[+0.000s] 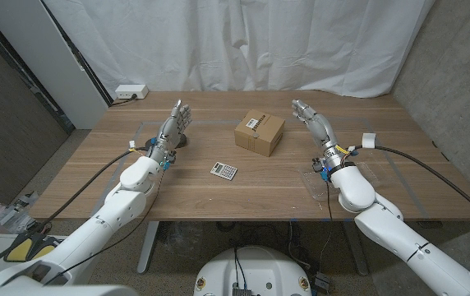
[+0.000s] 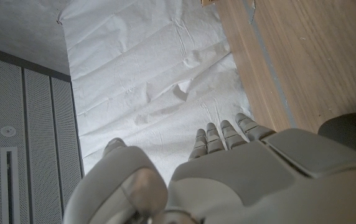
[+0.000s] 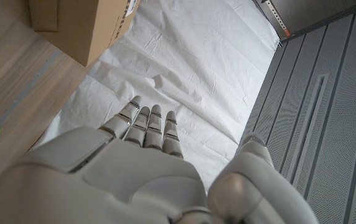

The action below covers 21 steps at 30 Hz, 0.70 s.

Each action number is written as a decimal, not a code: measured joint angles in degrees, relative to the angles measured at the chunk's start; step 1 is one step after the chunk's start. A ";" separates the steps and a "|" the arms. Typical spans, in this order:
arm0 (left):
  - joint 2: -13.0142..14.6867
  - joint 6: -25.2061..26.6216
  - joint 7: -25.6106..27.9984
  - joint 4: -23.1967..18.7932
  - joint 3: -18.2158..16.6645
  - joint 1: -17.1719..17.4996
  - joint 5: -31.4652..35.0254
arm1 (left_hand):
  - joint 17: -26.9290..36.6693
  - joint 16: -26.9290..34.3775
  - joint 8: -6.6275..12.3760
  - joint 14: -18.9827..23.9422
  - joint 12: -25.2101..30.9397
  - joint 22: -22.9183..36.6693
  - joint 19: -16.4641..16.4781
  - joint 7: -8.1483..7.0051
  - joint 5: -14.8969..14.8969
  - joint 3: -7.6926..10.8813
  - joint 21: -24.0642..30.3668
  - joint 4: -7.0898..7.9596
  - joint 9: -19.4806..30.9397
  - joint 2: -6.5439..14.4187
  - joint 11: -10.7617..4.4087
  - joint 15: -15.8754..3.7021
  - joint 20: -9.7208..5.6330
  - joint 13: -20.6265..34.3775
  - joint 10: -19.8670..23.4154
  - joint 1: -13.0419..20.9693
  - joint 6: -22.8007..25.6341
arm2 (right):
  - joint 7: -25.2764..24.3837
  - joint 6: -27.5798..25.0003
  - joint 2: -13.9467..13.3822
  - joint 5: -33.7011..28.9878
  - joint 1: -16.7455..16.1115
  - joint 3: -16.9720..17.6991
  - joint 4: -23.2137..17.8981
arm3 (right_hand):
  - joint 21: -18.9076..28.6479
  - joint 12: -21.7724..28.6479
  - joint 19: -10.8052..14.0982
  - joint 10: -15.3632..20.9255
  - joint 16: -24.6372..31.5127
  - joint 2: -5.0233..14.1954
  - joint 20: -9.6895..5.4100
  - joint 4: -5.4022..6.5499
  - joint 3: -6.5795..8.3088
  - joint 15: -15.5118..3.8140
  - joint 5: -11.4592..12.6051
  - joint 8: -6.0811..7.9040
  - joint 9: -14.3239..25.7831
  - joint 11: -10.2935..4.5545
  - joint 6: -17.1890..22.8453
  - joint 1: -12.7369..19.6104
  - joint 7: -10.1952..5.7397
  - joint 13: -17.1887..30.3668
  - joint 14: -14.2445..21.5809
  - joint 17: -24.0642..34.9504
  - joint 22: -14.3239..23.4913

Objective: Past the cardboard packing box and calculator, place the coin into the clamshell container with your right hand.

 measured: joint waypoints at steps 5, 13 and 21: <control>-0.37 -0.24 -0.56 0.73 0.32 -0.62 0.01 | 0.00 0.00 0.00 0.00 -0.23 0.00 0.00 0.00 0.00 0.00 -0.27 0.00 0.00 0.00 0.00 0.00 0.00 0.00 0.00 0.00 0.00 | -1.52 -0.95 -0.14 -2.39 -1.10 0.22 -1.65 | 0.00 0.00 0.00 0.00 0.00 0.09 0.00 -0.16 0.16 0.00 0.00 0.00 0.00 0.00 0.28 0.53 -0.28 0.00 0.00 0.00 0.00; -0.38 -0.25 -0.77 0.94 0.63 -0.94 0.20 | 0.00 0.00 -0.25 0.31 -0.43 0.00 0.00 0.00 0.00 0.17 -0.27 -0.17 0.00 0.00 0.00 0.31 0.00 0.00 0.00 0.61 0.00 | -3.39 -1.95 -0.05 -5.41 -2.14 0.34 -3.28 | 0.00 0.00 0.00 0.00 0.00 0.31 0.00 -0.23 0.24 0.00 0.00 0.00 0.00 0.00 0.85 0.76 -0.85 0.00 -0.01 0.00 -0.01; 0.48 0.14 -0.37 -0.61 0.48 -0.22 0.42 | 0.00 0.00 -0.25 0.31 -0.44 0.00 -0.22 0.00 0.00 0.22 -0.27 -0.21 0.00 0.00 0.00 0.31 0.21 0.00 0.00 0.60 0.00 | -5.45 -2.71 0.42 -9.07 -2.97 0.30 -4.59 | 0.00 0.00 0.00 0.00 0.00 0.38 0.00 -0.88 0.39 0.01 0.00 0.00 0.00 0.00 3.10 2.03 -1.87 0.00 -0.01 0.00 0.00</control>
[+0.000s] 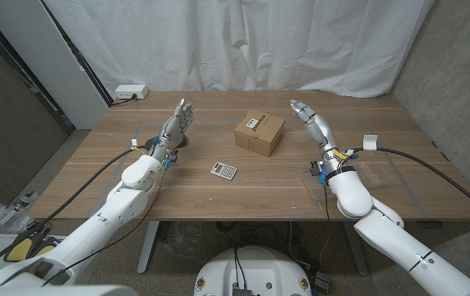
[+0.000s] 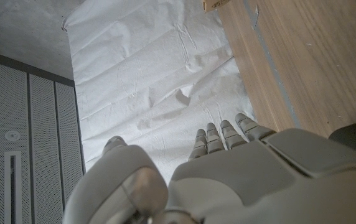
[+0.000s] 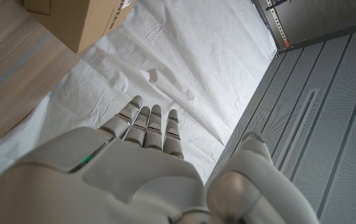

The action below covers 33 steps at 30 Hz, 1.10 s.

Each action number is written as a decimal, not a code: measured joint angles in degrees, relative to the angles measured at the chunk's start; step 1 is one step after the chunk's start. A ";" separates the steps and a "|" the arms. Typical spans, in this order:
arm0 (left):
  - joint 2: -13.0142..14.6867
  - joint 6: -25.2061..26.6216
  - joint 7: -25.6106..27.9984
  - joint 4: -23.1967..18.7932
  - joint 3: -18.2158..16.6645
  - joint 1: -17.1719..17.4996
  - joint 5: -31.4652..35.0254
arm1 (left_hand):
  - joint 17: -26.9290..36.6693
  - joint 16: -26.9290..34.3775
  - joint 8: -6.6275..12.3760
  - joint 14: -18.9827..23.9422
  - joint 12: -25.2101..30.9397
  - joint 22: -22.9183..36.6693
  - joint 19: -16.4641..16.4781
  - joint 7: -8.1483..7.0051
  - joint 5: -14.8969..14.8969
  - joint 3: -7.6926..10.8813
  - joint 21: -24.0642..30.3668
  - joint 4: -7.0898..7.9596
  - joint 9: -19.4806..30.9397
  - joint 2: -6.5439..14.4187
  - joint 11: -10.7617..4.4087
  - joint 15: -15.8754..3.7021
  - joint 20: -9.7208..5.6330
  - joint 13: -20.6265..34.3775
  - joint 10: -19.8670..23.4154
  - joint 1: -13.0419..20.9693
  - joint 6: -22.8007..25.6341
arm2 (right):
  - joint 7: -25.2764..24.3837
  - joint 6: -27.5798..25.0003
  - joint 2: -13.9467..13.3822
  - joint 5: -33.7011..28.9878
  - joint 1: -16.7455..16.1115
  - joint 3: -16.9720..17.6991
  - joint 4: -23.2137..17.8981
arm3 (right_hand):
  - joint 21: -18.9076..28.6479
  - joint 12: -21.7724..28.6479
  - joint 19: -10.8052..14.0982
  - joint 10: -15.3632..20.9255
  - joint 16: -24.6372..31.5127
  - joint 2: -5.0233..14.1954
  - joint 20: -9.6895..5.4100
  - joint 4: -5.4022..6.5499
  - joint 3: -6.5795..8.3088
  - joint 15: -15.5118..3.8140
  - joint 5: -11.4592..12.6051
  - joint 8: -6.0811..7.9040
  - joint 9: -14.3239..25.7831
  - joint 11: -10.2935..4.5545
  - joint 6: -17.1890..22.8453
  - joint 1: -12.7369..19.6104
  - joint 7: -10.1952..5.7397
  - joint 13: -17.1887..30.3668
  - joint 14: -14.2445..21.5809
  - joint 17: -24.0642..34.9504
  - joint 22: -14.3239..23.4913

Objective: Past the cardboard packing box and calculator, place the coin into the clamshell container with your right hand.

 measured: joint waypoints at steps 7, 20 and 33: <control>0.49 0.55 0.15 -0.78 -0.22 0.53 -0.17 | 0.00 0.00 0.00 0.00 0.00 0.00 0.00 0.00 -0.29 -0.24 0.00 -0.23 0.00 0.23 0.00 0.00 0.00 0.00 0.00 0.23 0.00 | -1.69 -0.49 0.37 -3.20 -0.58 -0.28 -0.85 | 0.00 0.00 0.00 0.20 -0.22 0.45 0.00 -0.47 0.48 0.00 -0.05 0.45 0.00 -0.20 0.47 1.05 -0.47 0.00 0.00 0.00 0.00; 0.27 0.61 -0.57 -0.33 0.02 0.58 -0.41 | 0.00 -0.27 0.00 0.00 0.00 0.00 0.00 0.00 -0.50 -0.23 0.00 -0.23 0.00 0.45 0.00 0.00 0.00 0.00 0.00 0.45 0.00 | -4.77 -2.76 1.01 -9.27 -1.57 -0.96 -2.46 | 0.00 -0.23 -0.22 0.62 -0.22 0.90 0.21 -1.49 1.50 -0.20 -0.47 0.45 0.30 -0.62 1.20 3.91 -1.20 0.00 0.20 0.00 0.00; 0.09 -0.13 -1.18 0.02 0.37 0.54 -0.29 | 0.00 -0.27 0.00 -0.01 0.00 0.00 0.00 0.00 -0.72 -0.24 0.00 -0.23 0.00 0.76 0.00 0.00 0.00 0.00 0.00 0.75 0.00 | -7.87 -6.05 1.41 -15.99 -2.11 -2.38 -4.18 | 0.00 -0.26 -0.53 0.40 -0.22 1.27 0.53 -2.38 2.40 -0.20 -0.47 0.45 0.30 -0.83 2.25 7.31 -2.71 0.30 0.19 0.00 -0.15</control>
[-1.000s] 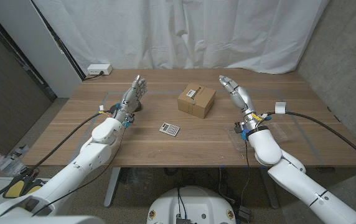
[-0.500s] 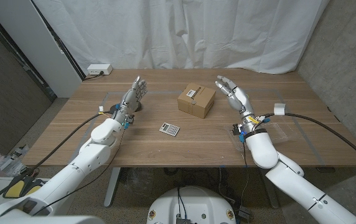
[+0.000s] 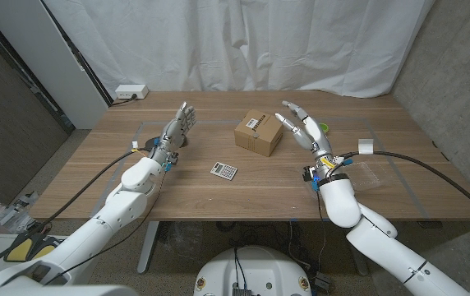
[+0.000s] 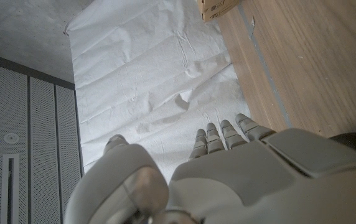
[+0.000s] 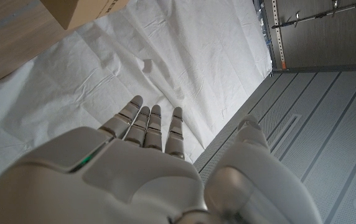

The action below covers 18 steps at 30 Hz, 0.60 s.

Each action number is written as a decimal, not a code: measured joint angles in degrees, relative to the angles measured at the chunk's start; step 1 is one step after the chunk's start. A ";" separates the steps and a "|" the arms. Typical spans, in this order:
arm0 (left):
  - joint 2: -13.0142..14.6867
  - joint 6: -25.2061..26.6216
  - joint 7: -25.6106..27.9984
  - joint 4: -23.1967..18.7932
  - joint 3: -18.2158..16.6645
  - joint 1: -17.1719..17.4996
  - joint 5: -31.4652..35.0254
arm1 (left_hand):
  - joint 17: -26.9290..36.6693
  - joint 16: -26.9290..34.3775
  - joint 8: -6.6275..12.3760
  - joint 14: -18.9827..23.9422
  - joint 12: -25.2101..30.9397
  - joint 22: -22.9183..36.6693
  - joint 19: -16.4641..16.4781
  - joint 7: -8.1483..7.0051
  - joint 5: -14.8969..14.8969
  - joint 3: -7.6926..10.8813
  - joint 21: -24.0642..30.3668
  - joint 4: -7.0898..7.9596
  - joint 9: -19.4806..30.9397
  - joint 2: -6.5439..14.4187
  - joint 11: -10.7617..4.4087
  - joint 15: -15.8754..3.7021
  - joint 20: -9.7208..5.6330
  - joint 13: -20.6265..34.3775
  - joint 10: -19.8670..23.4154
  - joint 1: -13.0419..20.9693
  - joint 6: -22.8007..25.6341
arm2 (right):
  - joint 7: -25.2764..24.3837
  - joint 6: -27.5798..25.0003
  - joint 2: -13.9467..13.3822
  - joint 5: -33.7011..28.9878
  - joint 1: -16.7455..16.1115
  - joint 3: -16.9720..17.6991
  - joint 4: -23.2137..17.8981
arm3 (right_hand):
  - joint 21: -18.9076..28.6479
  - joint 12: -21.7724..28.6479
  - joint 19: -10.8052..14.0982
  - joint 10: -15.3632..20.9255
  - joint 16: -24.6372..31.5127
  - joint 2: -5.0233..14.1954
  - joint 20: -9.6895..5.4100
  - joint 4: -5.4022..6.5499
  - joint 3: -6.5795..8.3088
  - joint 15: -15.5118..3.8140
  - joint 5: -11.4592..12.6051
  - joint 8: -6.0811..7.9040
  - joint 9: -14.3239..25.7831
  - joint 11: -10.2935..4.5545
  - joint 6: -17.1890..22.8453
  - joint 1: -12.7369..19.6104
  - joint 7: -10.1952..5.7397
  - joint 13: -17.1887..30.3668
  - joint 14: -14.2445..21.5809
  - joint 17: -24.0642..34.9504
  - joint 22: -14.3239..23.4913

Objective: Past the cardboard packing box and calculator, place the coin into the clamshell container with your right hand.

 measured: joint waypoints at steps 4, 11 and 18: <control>0.01 -0.20 0.01 -0.11 0.01 0.32 0.04 | 0.00 0.00 -0.22 0.00 0.00 0.00 -0.32 0.00 0.00 0.00 0.00 0.00 0.00 0.00 0.00 0.00 -0.29 0.00 0.00 0.00 0.00 | -0.55 -1.01 0.02 -1.52 0.01 -0.44 -0.40 | 0.00 0.00 0.00 0.00 0.00 -0.24 0.00 -0.32 0.32 0.00 0.00 0.00 0.00 0.00 -0.30 1.44 -0.32 0.00 0.00 0.00 0.00; 0.50 -0.28 0.41 -1.11 -0.20 1.00 0.14 | 0.00 0.00 -0.22 0.00 0.00 0.00 -0.32 0.00 -0.22 0.00 0.00 0.00 0.00 0.22 0.00 0.00 -0.29 0.00 0.00 0.22 0.00 | -1.90 -3.42 0.13 -5.04 0.37 -1.63 -1.06 | 0.00 -0.22 0.00 -0.42 0.00 -0.11 0.00 -0.85 0.87 0.00 0.00 -0.30 0.00 -0.42 -0.61 3.55 -0.62 0.00 0.00 0.00 0.00; 0.79 -0.41 0.95 -1.86 -0.56 1.72 0.26 | 0.00 0.00 -0.22 0.00 0.00 0.00 -0.32 0.00 -0.22 0.00 0.00 0.00 0.00 0.22 0.00 0.00 -0.29 0.00 0.00 0.22 0.00 | -3.06 -5.61 0.10 -8.55 0.98 -2.76 -1.38 | 0.00 -0.21 0.30 -0.62 0.00 0.01 0.33 -0.83 1.81 0.00 0.17 -0.02 0.16 -0.60 0.39 6.19 -2.23 -0.01 0.00 0.00 0.00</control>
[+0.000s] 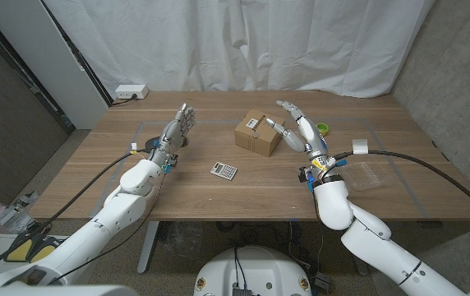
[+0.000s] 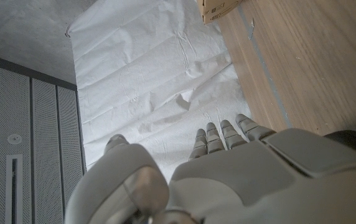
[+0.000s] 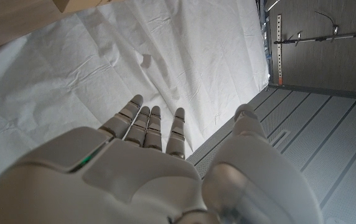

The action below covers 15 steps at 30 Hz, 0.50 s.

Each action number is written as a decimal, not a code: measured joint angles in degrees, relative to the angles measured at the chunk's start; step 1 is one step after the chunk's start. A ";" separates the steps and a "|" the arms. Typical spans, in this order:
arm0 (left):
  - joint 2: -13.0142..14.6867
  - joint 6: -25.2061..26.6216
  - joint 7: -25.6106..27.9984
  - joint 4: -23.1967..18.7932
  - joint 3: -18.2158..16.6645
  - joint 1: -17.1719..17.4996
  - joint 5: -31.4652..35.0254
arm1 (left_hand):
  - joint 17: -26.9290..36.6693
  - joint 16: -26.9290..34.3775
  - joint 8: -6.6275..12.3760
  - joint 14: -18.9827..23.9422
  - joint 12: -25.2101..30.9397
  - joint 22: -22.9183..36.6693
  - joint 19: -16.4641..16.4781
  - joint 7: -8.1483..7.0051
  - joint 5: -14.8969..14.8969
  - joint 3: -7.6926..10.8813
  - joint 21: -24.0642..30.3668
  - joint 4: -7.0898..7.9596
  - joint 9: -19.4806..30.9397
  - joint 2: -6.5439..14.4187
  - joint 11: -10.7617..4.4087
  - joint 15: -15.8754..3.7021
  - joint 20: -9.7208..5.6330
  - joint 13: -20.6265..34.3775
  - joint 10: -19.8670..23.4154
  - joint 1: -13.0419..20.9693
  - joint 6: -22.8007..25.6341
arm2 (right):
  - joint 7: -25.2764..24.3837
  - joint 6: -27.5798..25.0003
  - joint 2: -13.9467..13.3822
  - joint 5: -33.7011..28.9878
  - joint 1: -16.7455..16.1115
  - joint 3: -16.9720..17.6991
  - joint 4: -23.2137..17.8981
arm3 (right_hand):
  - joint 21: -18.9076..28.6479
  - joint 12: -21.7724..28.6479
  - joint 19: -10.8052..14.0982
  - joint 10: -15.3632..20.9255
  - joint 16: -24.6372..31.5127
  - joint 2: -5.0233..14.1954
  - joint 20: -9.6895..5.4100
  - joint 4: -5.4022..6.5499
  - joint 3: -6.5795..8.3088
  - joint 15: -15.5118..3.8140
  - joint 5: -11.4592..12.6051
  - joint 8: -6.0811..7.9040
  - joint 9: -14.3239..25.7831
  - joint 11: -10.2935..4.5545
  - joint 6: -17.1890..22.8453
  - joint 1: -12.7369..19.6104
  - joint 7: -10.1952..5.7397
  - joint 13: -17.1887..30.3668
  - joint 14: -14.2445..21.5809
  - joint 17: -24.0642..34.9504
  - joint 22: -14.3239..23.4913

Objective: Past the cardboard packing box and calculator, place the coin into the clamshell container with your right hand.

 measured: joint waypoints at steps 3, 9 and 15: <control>0.05 -0.01 0.32 -0.37 -0.04 0.30 0.03 | 0.00 0.00 0.00 0.00 0.00 0.00 -0.20 0.00 0.00 0.00 0.00 0.00 0.00 0.00 0.00 0.00 0.20 0.00 0.00 0.00 0.00 | -0.37 -1.12 -0.12 -1.55 0.36 -0.54 -0.13 | 0.00 0.00 -0.30 -0.12 0.00 -0.28 0.29 -0.16 0.16 0.00 0.20 0.01 0.10 -0.12 0.45 1.26 -0.45 0.00 0.00 0.00 0.00; 0.17 -0.01 0.91 -1.20 -0.09 0.72 0.27 | 0.00 0.00 0.00 0.00 0.00 0.00 -0.20 0.00 -0.22 0.00 0.00 0.00 0.00 0.11 0.00 0.00 0.20 0.00 0.00 0.11 0.00 | -0.85 -4.14 -0.44 -4.97 0.89 -1.45 -0.65 | 0.00 -0.22 -0.29 -0.52 0.00 -0.44 0.28 -0.17 0.64 0.00 0.20 0.01 0.10 -0.52 1.12 3.01 -1.55 0.27 0.00 0.00 0.00; 0.42 0.21 1.68 -1.95 -0.12 1.19 0.63 | 0.00 0.00 0.00 0.00 0.00 0.00 -0.20 -0.10 -0.22 0.00 0.00 0.00 0.00 0.30 -0.11 0.00 0.20 0.00 0.11 0.30 0.55 | -0.93 -7.28 -0.64 -7.63 1.67 -3.06 -1.53 | -0.47 -0.21 -0.60 -0.84 -0.23 -0.76 0.58 -0.26 1.21 -0.21 0.67 0.01 0.10 -0.84 1.28 5.51 -1.99 0.26 -0.21 0.00 0.01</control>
